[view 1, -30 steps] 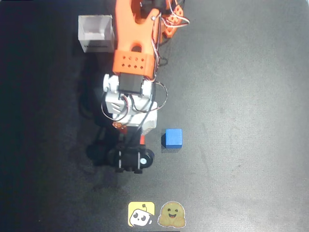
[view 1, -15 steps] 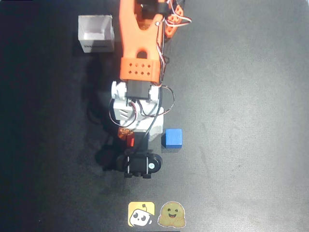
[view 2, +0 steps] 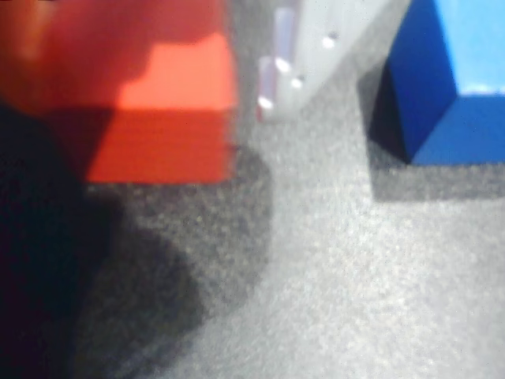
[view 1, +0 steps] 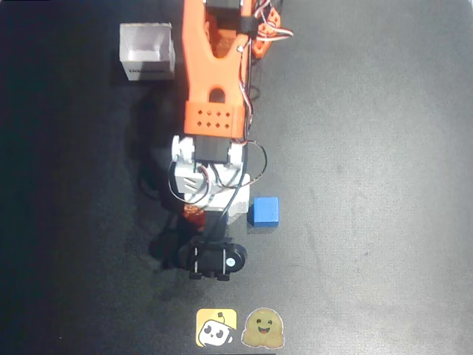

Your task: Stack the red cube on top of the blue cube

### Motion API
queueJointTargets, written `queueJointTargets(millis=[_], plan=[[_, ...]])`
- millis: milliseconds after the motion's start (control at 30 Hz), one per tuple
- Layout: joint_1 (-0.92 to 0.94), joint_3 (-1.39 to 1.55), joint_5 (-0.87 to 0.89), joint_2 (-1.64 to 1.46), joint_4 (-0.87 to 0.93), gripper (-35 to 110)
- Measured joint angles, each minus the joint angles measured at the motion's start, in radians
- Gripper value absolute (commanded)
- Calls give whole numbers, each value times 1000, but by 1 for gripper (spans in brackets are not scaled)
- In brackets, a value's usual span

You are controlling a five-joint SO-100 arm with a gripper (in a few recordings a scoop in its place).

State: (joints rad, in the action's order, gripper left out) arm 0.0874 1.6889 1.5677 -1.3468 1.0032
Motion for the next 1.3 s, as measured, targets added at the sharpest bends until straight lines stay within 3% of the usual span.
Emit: queueJointTargets(millis=[100,367,800,1300], plan=[[11,0,0,5,-8,0],[18,-11,0,6,12,0],[-25,-431,32,8,497,0],[-227,-440,132,8,503,0]])
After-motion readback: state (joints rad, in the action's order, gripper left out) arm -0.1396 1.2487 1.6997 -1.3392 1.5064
